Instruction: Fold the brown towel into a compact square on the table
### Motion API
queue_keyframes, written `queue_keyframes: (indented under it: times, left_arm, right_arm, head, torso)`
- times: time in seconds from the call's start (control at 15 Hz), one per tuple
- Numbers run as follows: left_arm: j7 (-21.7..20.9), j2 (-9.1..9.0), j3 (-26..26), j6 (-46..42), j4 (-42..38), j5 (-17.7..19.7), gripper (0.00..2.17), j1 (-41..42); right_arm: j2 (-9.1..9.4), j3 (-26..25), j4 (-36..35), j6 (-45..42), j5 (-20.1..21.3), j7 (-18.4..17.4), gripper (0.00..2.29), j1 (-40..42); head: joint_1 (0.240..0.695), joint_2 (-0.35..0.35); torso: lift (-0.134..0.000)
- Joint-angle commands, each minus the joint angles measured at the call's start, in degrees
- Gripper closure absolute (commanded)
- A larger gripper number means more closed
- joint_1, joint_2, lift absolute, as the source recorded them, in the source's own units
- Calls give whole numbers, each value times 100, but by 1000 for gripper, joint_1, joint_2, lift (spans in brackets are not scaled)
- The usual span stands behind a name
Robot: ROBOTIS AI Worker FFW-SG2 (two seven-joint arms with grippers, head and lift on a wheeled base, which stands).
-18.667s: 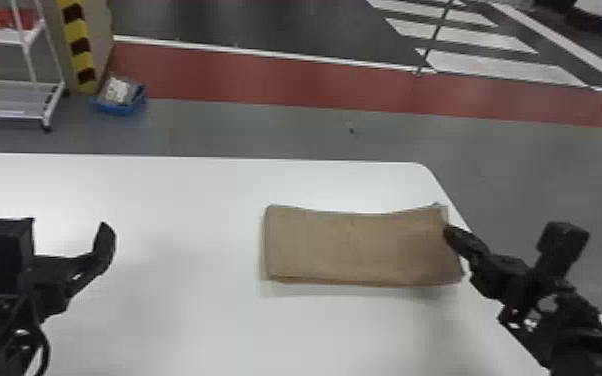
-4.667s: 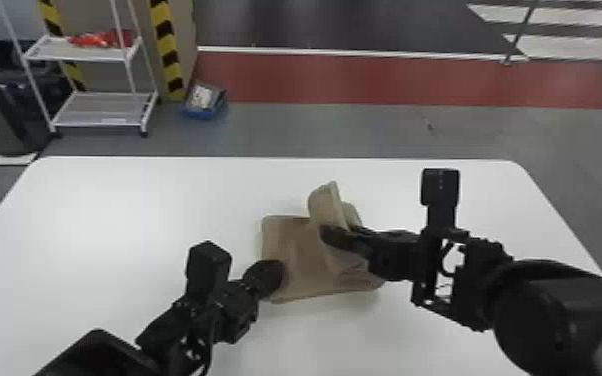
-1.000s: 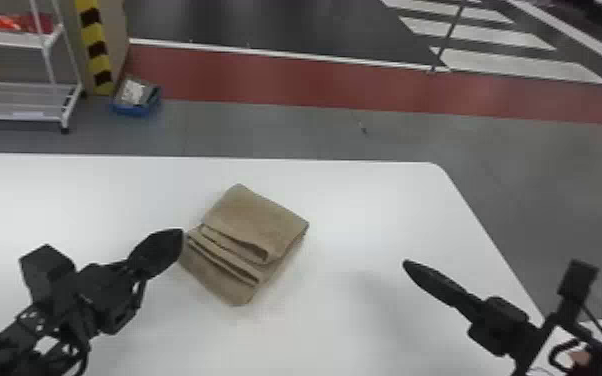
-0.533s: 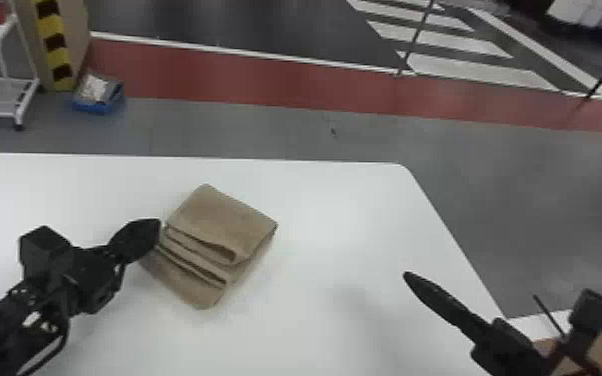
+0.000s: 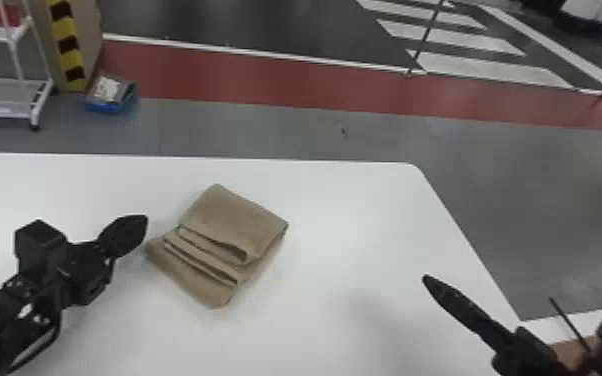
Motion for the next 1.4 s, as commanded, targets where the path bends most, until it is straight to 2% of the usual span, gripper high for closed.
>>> queue_keyframes:
  times: [0.0, 0.13, 0.33, 0.67, 1.0, 1.13, 1.33]
  left_arm:
    - [-22, 87, -39, 199, -22, -38, 1787, 77]
    - [-57, 96, -22, 252, -251, -82, 1787, 270]
    - [-136, 254, 49, 850, -1270, -73, 1787, 832]
    - [-224, 474, 49, 1307, -2633, -47, 1787, 1773]
    - [-119, 421, -127, 1465, -3125, -47, 1787, 2265]
    - [-92, 281, -171, 1465, -3178, -55, 1784, 2406]
    - [189, 316, -22, 1412, -3441, -99, 1784, 2476]
  right_arm:
    - [2, 45, 22, -30, 14, -4, 1804, -25]
    - [2, 53, 31, -65, 14, -22, 1804, -42]
    - [2, 71, 31, -65, 14, -39, 1804, -69]
    - [2, 133, 66, -65, -4, -83, 1804, -113]
    - [-7, 106, 119, -65, -39, -57, 1808, -139]
    - [-25, 62, 172, -65, -83, -48, 1804, -183]
    - [-51, 62, 198, -65, -153, -92, 1804, -271]
  head:
    - [695, -274]
    - [695, -267]
    - [695, -279]
    - [695, -336]
    - [695, -350]
    - [695, -350]
    - [695, -350]
  torso:
    - [-125]
    - [-125]
    - [-125]
    - [-125]
    - [-125]
    - [-125]
    - [-125]
